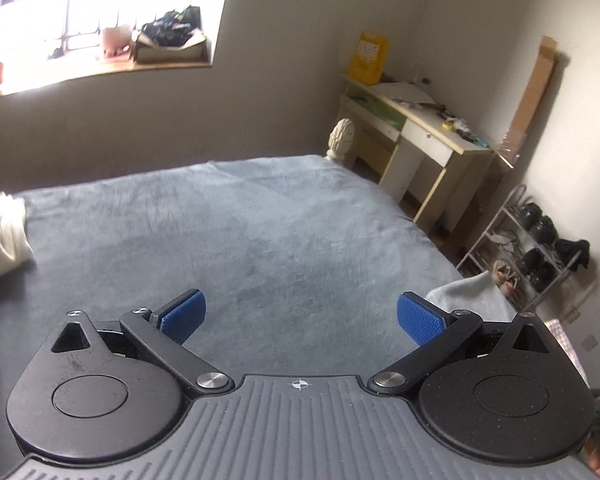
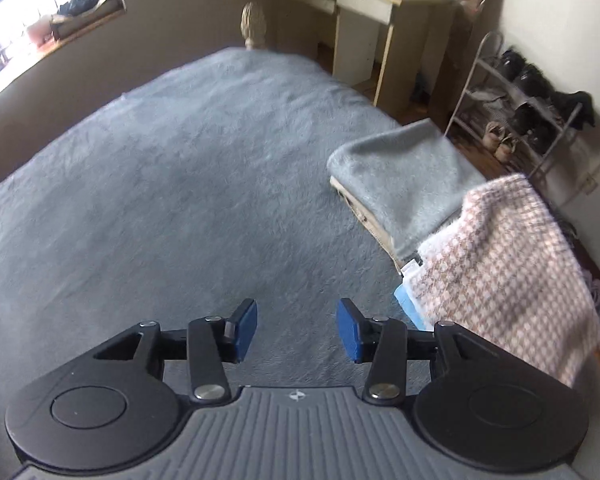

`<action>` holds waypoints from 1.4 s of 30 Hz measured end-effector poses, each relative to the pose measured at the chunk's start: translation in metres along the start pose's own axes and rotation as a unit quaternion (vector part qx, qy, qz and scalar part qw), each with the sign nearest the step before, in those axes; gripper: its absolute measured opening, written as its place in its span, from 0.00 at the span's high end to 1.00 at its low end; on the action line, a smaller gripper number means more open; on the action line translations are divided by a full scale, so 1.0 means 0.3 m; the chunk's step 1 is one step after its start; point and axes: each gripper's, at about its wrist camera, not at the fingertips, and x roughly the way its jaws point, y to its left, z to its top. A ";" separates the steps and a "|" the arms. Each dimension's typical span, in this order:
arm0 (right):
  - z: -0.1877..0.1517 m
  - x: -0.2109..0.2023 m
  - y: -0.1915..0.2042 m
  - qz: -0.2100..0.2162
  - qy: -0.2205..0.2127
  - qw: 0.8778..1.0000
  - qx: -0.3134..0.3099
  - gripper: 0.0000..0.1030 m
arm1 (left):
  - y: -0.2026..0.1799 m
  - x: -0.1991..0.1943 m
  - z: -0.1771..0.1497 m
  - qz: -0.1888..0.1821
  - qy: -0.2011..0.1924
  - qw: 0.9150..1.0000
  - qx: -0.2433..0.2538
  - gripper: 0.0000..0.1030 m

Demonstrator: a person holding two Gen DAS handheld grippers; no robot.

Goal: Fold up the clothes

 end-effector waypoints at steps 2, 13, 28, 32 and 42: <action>-0.020 -0.108 0.044 -0.014 -0.038 0.999 0.020 0.48 | 0.001 -0.046 0.017 -0.010 -0.009 1.000 0.028 0.00; 0.013 -0.435 0.147 -0.093 -0.154 0.978 0.104 0.06 | -0.110 -0.054 0.187 0.005 0.000 0.984 0.176 0.00; 0.126 -0.369 0.041 -0.107 -0.135 0.969 0.176 0.04 | -0.132 0.017 0.415 0.023 -0.029 0.989 0.146 0.00; 0.122 -0.359 0.061 -0.125 -0.111 0.968 0.185 0.04 | -0.195 0.034 0.334 -0.027 0.003 0.993 0.115 0.00; 0.122 -0.428 0.082 -0.197 -0.128 0.957 0.171 0.00 | -0.229 0.038 0.316 -0.056 0.011 0.991 0.119 0.00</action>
